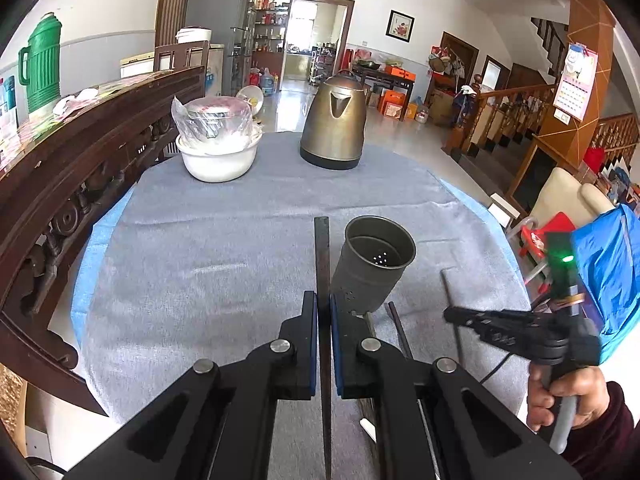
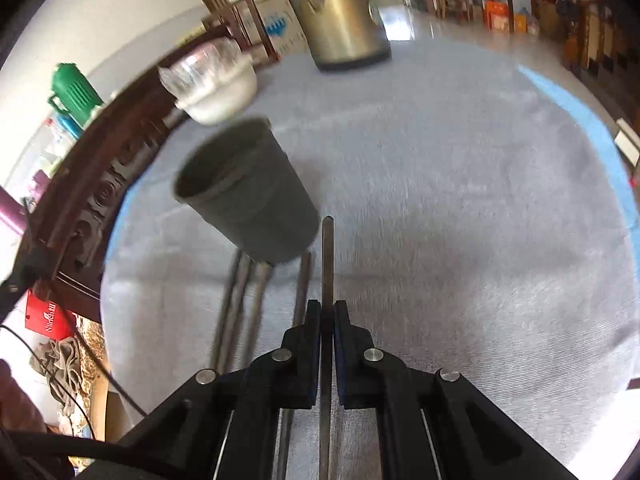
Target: Organize utensils
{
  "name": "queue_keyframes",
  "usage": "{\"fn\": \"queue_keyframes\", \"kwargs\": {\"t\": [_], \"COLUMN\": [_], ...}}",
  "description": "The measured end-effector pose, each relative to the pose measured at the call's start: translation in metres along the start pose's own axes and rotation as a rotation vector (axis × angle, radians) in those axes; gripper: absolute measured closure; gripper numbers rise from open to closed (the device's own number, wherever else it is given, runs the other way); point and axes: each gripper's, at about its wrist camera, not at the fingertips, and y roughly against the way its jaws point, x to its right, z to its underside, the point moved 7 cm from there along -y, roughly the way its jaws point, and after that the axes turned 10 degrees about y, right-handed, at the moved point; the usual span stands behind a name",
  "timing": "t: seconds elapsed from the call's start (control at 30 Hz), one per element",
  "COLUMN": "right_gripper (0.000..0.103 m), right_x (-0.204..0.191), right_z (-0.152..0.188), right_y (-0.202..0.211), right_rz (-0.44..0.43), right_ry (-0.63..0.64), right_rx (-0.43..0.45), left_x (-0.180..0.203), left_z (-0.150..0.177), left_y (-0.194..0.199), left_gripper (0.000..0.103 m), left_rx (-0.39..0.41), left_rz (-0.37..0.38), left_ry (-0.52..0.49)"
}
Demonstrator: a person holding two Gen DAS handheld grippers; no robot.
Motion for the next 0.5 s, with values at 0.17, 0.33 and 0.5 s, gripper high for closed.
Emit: {"fn": "queue_keyframes", "kwargs": {"t": [0.17,0.33,0.5], "right_gripper": [0.097,0.097,0.097], "right_x": [-0.008,-0.019,-0.03], "right_z": [-0.024,-0.051,-0.08], "right_y": [0.05,0.097,0.132], "right_rz": [-0.03,-0.052,-0.077], "right_ry": [0.006,0.003,-0.013], "right_rx": [0.212,0.423,0.573], "left_x": [0.005,0.018,0.03], "left_z": [-0.01,-0.037,-0.068], "left_y": [0.01,0.028,0.037], "left_gripper": [0.096,0.096,0.096], "left_rx": [0.031,0.105,0.157], "left_rz": [0.012,0.037,0.058], "left_ry": [-0.008,-0.034,-0.044]}}
